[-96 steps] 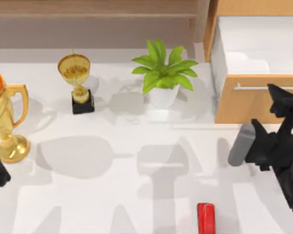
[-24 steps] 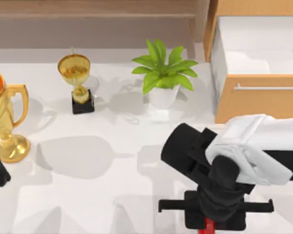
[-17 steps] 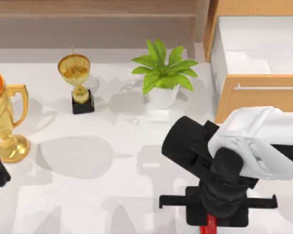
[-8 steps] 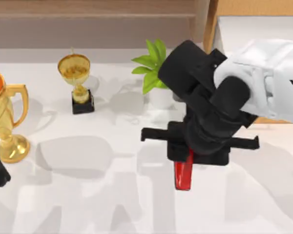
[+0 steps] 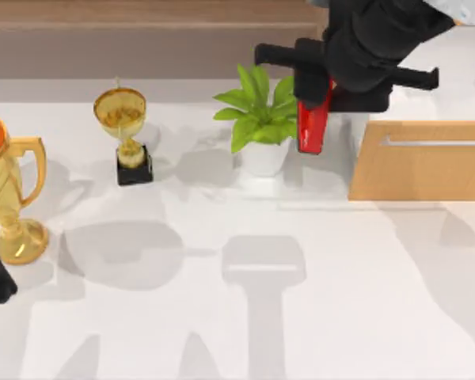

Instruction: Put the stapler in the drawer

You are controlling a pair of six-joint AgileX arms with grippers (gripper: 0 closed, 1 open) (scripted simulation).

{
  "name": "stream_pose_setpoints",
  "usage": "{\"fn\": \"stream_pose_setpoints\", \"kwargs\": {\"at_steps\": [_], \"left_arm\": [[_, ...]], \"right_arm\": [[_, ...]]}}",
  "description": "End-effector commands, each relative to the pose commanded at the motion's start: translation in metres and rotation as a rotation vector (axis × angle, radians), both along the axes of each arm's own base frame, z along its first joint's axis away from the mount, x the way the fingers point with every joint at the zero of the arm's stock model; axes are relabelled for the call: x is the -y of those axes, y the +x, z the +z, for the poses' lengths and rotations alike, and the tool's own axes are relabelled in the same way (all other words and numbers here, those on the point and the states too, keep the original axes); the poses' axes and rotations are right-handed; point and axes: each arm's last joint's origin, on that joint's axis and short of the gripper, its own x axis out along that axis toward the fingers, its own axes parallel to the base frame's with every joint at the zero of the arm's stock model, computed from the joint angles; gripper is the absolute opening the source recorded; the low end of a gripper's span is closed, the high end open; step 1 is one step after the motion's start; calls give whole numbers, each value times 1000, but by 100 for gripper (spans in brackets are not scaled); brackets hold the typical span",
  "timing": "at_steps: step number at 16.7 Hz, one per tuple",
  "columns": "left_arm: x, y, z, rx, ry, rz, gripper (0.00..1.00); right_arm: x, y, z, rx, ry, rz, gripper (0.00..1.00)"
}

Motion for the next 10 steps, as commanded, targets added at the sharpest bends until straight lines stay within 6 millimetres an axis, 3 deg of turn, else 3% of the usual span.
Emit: {"fn": "stream_pose_setpoints", "kwargs": {"at_steps": [5,10], "left_arm": [[0,0,0,0,0,0,100],[0,0,0,0,0,0,100]], "right_arm": [[55,59,15,42,-68,-44,0],[111,102,-17,-67,-168,-60,0]]}}
